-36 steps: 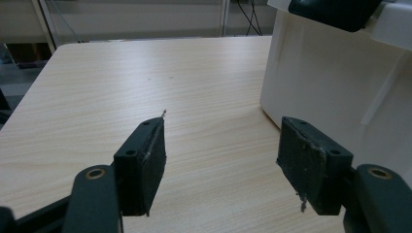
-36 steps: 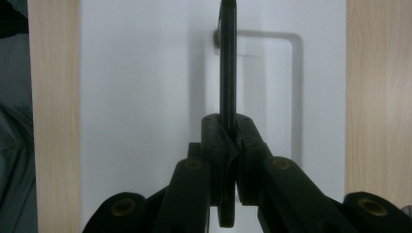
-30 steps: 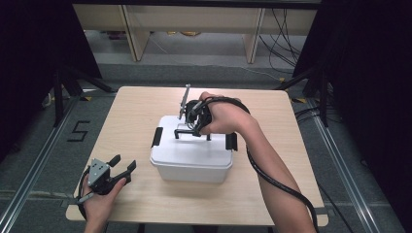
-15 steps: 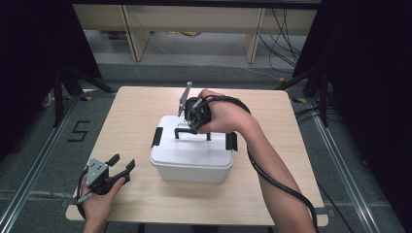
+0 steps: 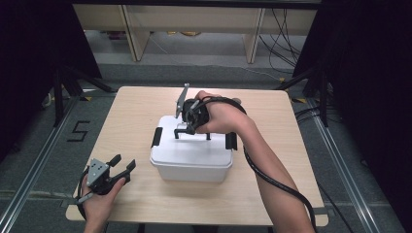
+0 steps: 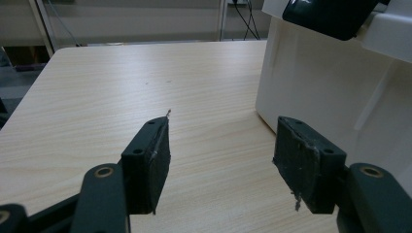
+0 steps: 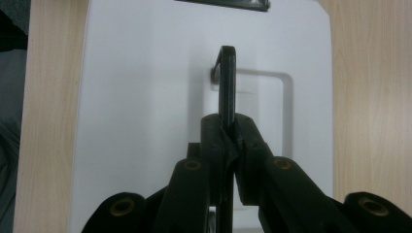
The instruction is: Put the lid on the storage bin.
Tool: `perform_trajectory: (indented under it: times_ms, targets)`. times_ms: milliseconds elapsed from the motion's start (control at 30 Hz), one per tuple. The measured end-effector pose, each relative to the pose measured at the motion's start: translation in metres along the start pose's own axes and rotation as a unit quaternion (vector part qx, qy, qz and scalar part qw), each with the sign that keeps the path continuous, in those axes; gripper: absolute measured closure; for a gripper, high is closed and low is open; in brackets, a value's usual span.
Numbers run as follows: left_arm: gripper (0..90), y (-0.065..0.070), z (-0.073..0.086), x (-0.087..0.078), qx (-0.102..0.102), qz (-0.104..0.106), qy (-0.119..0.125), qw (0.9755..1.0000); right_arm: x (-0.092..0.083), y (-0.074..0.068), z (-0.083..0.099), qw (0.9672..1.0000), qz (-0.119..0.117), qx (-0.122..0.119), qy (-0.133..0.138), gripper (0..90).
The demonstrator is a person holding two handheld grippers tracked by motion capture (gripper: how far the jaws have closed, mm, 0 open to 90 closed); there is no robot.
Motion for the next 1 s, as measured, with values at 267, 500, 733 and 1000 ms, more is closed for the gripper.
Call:
perform_trajectory:
  times_ms: [267,500,733,1000]
  targets:
    - [37.5,0.001,0.0,0.0,-0.002,0.003,0.006,1.0,0.002,0.004,0.001,0.9993,-0.022,0.029,-0.001,85.1]
    - [38.9,0.001,-0.001,-0.001,-0.002,0.003,0.003,1.0,0.004,0.005,0.002,0.9989,-0.027,0.038,-0.002,85.2]
    - [39.8,0.0,-0.001,0.0,-0.001,0.006,0.007,1.0,0.004,0.007,0.005,0.9997,-0.005,0.024,0.007,72.3]
    - [39.8,-0.001,-0.001,-0.002,-0.002,0.001,0.005,1.0,-0.016,0.004,0.012,0.9972,0.023,0.048,0.053,60.5]
Point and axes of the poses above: each handheld gripper's, and its own axes: x roughly forward along the jaws, z roughly out of its underside, y roughly to its right, the point moved 5 cm from there along x, roughly forward along the jaws, and after that the axes turned 11 degrees about y, right-handed, at the moved point
